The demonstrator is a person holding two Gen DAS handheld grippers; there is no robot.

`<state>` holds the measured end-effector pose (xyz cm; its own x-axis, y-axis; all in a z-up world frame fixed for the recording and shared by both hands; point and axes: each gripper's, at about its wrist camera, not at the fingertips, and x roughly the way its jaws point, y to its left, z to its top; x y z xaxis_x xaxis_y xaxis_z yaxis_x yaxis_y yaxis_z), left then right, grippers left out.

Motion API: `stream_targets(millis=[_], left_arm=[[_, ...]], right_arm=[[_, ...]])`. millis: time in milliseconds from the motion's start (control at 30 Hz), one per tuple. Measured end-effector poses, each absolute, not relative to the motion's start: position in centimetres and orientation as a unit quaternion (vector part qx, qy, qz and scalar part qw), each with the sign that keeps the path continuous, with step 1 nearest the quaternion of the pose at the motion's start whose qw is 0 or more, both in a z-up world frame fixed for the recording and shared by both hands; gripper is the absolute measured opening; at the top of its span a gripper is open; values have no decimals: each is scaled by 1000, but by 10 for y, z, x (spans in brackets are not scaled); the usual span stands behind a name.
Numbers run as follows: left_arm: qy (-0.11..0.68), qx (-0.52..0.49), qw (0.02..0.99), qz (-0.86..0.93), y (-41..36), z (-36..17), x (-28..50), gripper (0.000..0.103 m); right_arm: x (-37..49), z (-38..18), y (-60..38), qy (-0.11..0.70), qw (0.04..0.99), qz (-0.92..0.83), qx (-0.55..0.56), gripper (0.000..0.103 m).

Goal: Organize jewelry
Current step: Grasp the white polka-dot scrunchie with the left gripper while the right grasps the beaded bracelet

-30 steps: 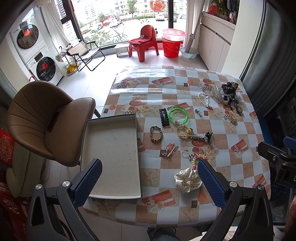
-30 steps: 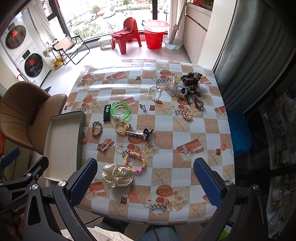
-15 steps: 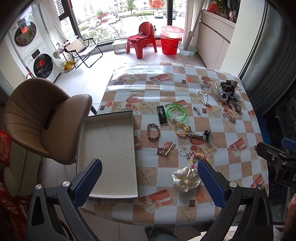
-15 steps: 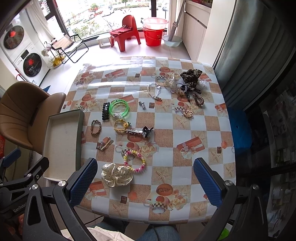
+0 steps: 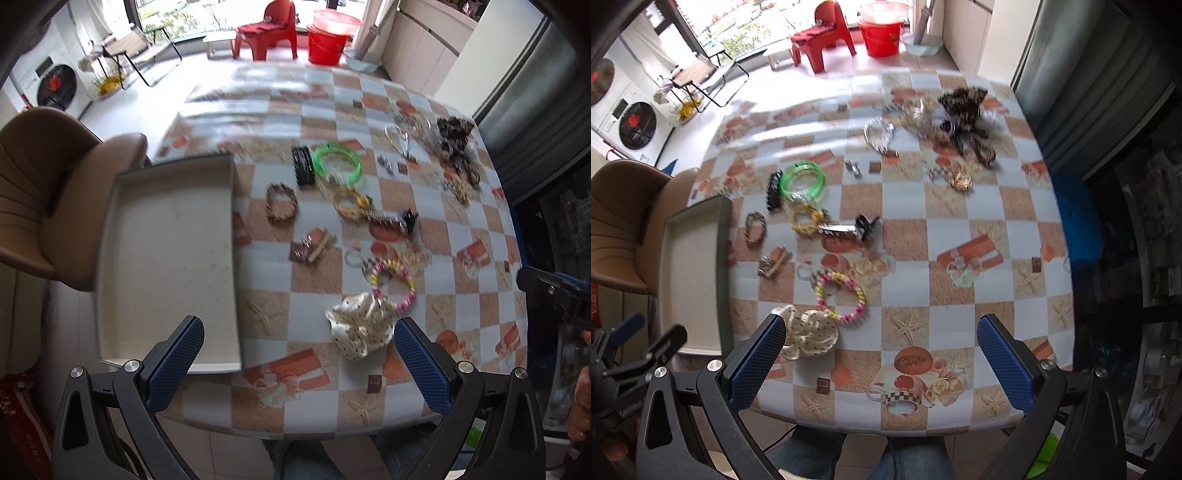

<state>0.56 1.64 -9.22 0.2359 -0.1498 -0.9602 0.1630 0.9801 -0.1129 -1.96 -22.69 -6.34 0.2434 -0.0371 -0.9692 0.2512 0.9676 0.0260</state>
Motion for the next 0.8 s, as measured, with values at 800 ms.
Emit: stream_targets(millis=[800], left_arm=[[662, -22, 741, -112, -30, -226, 11, 90]], right_arm=[[49, -232, -208, 693, 721, 22, -2, 79]])
